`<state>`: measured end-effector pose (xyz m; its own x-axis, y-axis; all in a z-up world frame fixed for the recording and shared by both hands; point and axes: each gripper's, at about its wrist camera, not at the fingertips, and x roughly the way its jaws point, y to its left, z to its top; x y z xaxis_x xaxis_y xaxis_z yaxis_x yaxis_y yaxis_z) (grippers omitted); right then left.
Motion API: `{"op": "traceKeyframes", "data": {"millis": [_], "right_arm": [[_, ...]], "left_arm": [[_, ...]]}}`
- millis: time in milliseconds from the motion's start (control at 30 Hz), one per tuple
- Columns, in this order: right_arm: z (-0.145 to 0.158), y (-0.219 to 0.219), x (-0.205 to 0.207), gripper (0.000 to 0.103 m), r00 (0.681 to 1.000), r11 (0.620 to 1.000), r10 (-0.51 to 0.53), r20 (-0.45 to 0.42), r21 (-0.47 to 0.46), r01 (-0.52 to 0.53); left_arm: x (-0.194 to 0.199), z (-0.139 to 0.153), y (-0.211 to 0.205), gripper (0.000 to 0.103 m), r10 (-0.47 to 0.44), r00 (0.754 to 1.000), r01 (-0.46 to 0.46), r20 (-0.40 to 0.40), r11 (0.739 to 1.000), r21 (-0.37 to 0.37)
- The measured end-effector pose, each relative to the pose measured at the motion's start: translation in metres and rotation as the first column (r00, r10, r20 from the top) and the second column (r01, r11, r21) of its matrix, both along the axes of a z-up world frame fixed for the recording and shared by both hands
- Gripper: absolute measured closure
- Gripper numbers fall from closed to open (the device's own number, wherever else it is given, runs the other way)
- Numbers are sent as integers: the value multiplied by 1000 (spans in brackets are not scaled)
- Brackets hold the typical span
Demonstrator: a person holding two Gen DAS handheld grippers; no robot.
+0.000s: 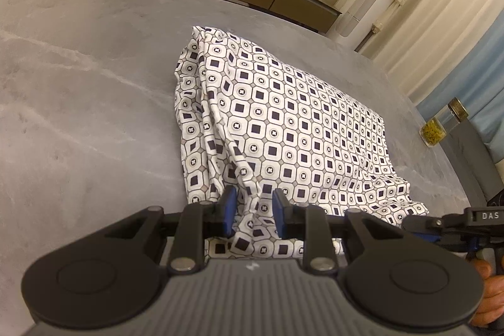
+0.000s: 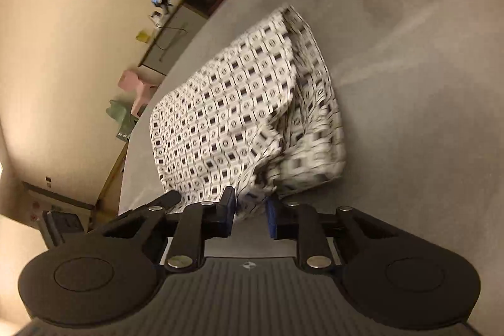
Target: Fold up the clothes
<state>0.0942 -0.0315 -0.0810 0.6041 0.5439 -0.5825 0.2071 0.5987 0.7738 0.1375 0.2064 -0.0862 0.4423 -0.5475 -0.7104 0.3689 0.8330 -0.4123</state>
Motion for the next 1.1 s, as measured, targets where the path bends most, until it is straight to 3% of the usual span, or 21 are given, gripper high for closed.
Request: {"op": "traceKeyframes", "data": {"millis": [100,267,400,433,533,633,733,833,867,967,1033,1100], "right_arm": [[-4,-2,-4,80,999,999,-6,-32,43,7],[-10,0,4,80,999,999,-24,-42,40,26],[-4,1,9,80,1000,1000,-23,14,-6,23],[-2,2,10,88,999,1000,-22,29,-19,22],[21,15,6,94,989,976,50,142,-217,-19],[14,17,8,94,989,919,84,123,-393,-29],[3,14,12,97,986,921,106,126,-387,-50],[8,6,12,89,981,927,168,93,-354,-125],[14,4,9,80,981,908,165,102,-405,-111],[40,-4,-1,77,967,794,146,207,-608,10],[56,-1,4,72,943,734,207,262,-679,28],[63,9,20,70,910,678,309,277,-735,-7]], "left_arm": [[0,0,-3,77,-4,1000,4,7,1000,10],[-3,1,-4,77,-14,1000,13,20,1000,28],[-10,3,-7,78,-35,998,31,48,996,79],[-11,3,-7,78,-40,998,35,54,995,92],[-16,4,-9,78,-58,996,48,74,990,130],[-21,6,-11,79,-75,993,59,93,984,169],[-25,7,-13,79,-92,989,68,112,976,206],[-31,25,-6,77,-103,980,68,169,978,197],[-36,33,-2,75,-120,971,81,207,979,188],[-49,60,9,70,-166,933,118,320,979,166],[-46,66,2,66,-162,904,85,397,975,204],[-26,61,-17,67,-170,889,54,424,961,273]]}}
